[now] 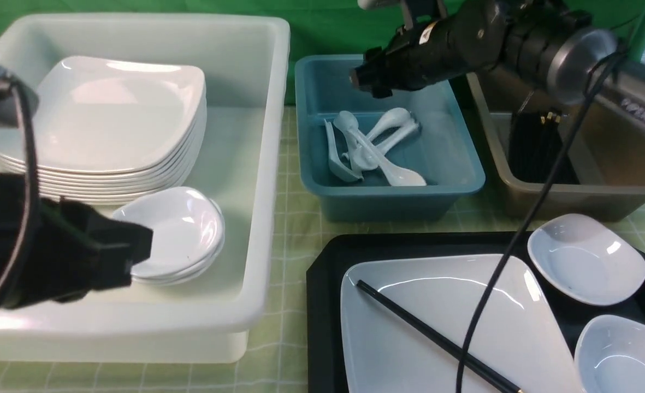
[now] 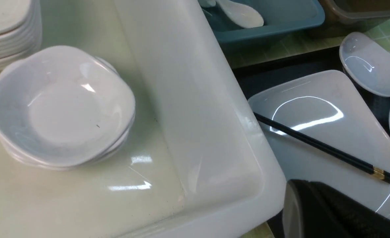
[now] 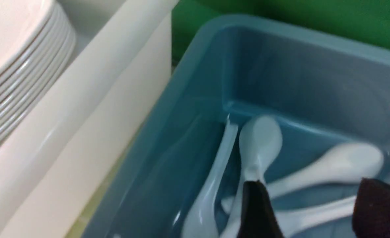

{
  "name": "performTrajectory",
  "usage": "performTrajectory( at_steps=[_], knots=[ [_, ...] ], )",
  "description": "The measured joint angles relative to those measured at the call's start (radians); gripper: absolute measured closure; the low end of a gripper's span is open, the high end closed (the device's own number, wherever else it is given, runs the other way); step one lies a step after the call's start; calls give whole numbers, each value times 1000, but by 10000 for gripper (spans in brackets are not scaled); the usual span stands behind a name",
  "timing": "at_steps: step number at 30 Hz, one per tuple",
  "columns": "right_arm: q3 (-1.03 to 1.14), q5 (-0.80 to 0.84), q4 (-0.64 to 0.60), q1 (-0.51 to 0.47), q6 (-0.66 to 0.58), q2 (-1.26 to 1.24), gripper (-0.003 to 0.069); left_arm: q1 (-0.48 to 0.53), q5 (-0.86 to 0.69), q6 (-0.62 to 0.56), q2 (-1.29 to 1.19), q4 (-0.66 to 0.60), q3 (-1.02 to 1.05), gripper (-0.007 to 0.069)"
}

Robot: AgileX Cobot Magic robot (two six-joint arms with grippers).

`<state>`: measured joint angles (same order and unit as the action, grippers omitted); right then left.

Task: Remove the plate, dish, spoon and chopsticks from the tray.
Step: Use the right arm to put the soup spoon into the small storage box in the middle, then use the right arm to grab a pair of chopsticks from the plate

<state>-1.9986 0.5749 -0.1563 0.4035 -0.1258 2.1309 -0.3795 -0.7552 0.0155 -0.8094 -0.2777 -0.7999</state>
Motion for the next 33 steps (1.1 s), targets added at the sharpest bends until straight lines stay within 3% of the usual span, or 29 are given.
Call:
performTrajectory(
  at_steps=[4,6,9,16,22,28,30,33],
  knots=[
    [-2,243,1,0,-23,-132,433,0,-24,3,25,-1,25,623],
    [-5,442,1,0,-58,-231,571,0,-43,4,31,-6,49,623],
    [17,582,1,1,-76,-319,617,0,-48,-5,31,-10,84,623],
    [317,586,11,60,-127,-495,612,0,-50,-15,29,-20,137,623],
    [633,424,52,168,-149,-552,435,0,-52,-107,1,-39,141,623],
    [850,223,98,208,-155,-504,132,0,-55,-192,-65,-140,141,623],
    [890,178,131,208,-139,-471,85,0,-69,-214,-93,-176,141,623],
    [927,144,175,208,-101,-400,83,0,-85,-268,-126,-208,141,623]
  ],
)
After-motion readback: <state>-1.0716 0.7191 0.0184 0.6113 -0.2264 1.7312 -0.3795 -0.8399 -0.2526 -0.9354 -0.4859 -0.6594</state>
